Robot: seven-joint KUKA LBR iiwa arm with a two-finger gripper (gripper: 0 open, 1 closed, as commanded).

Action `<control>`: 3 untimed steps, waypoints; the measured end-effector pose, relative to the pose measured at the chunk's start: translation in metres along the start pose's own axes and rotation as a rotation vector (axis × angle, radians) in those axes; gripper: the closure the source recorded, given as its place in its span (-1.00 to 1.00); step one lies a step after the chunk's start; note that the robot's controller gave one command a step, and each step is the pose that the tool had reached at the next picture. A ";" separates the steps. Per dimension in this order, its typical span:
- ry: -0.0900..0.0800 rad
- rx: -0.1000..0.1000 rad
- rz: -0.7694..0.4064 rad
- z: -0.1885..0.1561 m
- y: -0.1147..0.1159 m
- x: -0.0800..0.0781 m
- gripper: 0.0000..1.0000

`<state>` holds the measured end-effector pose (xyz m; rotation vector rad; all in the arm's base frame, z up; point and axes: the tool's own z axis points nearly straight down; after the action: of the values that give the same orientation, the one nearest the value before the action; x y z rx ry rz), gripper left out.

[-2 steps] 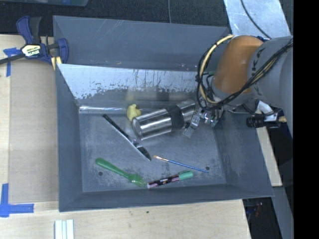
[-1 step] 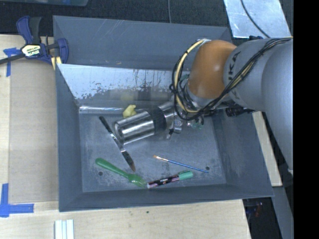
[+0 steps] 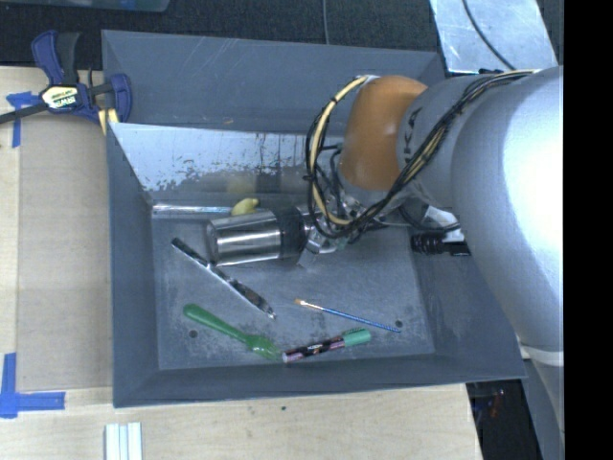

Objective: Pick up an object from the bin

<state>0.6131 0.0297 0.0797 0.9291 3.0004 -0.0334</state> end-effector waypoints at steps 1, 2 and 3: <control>0.000 0.000 0.000 0.000 0.000 0.000 1.00; 0.007 0.001 0.001 -0.004 -0.001 0.003 1.00; 0.010 0.003 0.000 -0.052 -0.002 0.004 1.00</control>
Offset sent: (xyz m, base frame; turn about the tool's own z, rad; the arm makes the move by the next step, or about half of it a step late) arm 0.0000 0.0001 0.0172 0.0001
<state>0.6088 0.0317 0.1320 0.9330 3.0101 -0.0333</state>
